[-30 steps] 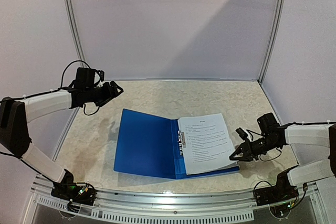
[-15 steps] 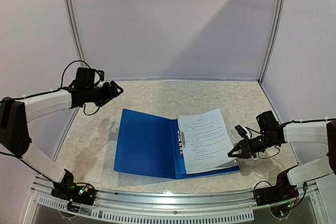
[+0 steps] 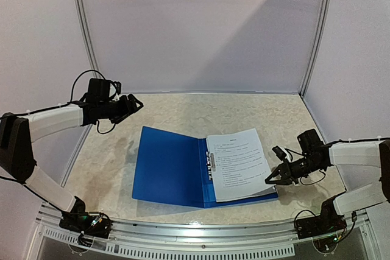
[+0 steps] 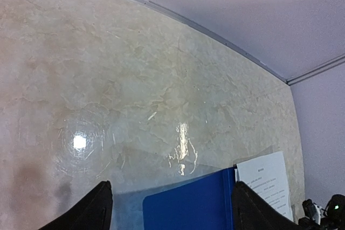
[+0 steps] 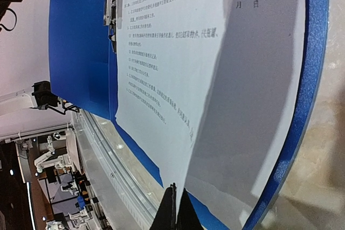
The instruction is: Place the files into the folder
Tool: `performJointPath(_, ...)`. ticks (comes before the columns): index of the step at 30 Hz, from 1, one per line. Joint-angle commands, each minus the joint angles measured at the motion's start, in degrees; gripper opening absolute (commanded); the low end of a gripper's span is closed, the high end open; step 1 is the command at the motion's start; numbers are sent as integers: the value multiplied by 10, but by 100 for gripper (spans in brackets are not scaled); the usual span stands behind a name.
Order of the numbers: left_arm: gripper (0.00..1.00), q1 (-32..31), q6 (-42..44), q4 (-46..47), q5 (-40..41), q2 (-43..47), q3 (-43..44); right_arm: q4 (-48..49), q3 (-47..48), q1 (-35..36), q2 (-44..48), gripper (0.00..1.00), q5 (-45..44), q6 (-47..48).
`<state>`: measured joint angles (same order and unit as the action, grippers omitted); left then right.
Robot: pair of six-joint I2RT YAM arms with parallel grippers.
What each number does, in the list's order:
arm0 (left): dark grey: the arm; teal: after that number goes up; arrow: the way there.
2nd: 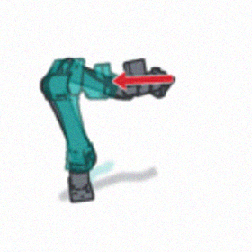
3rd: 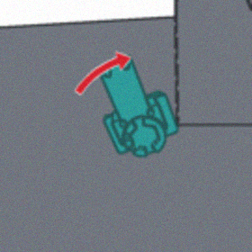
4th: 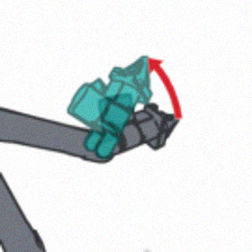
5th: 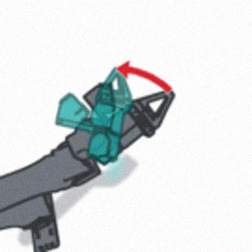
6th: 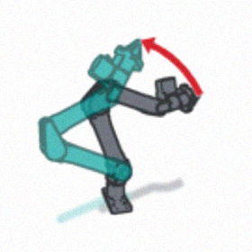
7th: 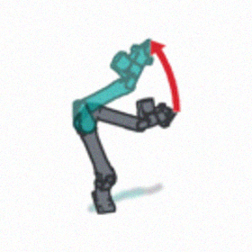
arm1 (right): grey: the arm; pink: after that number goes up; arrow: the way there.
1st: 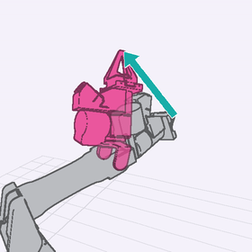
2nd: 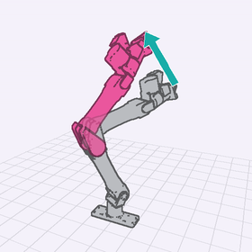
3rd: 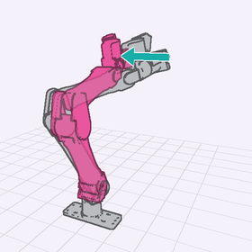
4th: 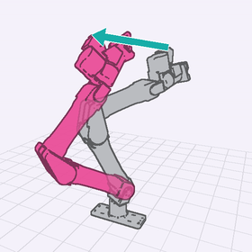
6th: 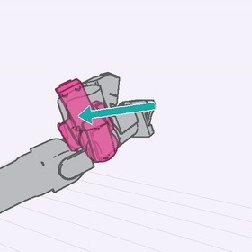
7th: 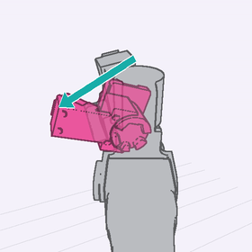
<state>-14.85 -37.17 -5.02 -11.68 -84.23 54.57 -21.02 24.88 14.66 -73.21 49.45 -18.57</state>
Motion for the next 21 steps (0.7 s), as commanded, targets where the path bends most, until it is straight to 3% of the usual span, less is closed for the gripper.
performJointPath(1,77,-7,8,4,-7,-3,-10,-15,6,5,16,0,-14,21)
performJointPath(11,77,-7,10,5,-10,-3,-17,-13,8,5,24,2,-4,23)
performJointPath(16,77,-7,9,6,-12,-6,-16,-25,14,5,24,22,-5,31)
performJointPath(21,77,-7,9,10,-14,-10,-17,-40,35,5,16,33,-34,57)
